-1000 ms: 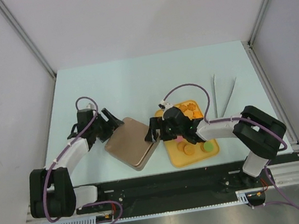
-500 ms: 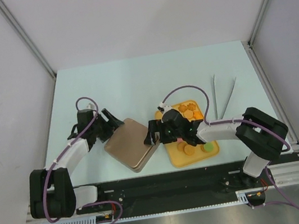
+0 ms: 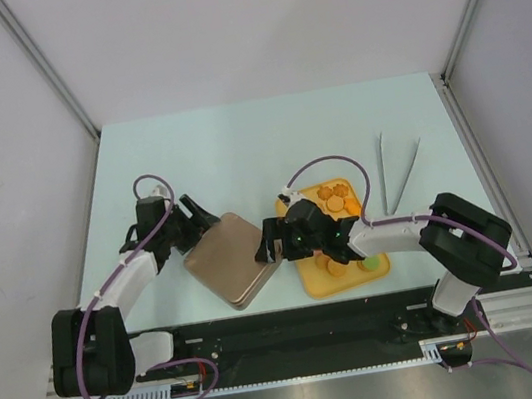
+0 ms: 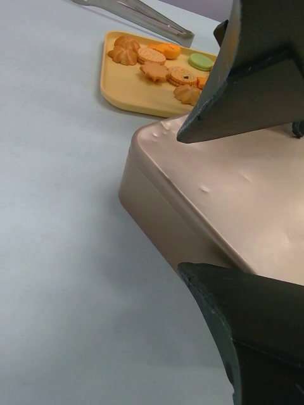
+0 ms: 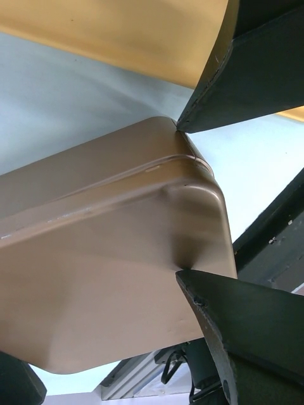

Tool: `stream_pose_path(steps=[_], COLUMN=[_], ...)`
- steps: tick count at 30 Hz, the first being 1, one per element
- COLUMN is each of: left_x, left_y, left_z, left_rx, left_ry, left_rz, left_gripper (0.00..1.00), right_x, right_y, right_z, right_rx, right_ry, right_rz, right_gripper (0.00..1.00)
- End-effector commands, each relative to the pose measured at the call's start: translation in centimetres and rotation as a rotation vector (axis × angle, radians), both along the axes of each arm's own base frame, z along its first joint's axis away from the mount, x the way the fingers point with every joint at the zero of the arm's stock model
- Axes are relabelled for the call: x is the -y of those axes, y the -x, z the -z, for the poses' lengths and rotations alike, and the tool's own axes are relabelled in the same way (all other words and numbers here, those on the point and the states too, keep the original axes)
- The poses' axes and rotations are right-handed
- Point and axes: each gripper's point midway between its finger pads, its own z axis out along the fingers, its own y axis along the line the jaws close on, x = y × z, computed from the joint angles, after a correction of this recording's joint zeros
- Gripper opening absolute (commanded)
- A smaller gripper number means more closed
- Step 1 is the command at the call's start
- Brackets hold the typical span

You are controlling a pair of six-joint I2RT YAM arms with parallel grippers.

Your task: Pack the cookies

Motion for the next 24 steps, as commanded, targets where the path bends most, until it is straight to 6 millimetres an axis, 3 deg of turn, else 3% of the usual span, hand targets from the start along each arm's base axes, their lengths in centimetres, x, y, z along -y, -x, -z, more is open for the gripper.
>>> stream_pose_path(steps=[1,7,14,21,24], left_x=[1.3,1.9,3.0,3.6,3.6], left_y=[1.1,1.7,2.4,2.6,2.6], left_z=[-0.4,0.0,0.8,1.1,1.2], left_rx=[-0.004,-0.012,-0.031,-0.037,-0.038], left_ry=[0.050,0.058,0.059,0.056,0.054], left_rz=[0.042,0.056,0.081,0.093,0.093], left_gripper=[0.80,0.80,0.80,0.80,0.80], right_x=[-1.3,-1.1,-1.3,-1.2,-1.0], right_y=[-1.8,-3.1,-2.6,-2.1,-2.0], right_z=[-2.6,-2.4,-1.5,-0.6,-0.4], right_rx=[0.043,0.034,0.014,0.022,0.028], right_ry=[-0.097,-0.108,-0.088,-0.085,-0.083], right_rz=[0.010,0.010,-0.004,-0.017,-0.021], right_gripper=[0.95,0.96,0.91,0.75,0.73])
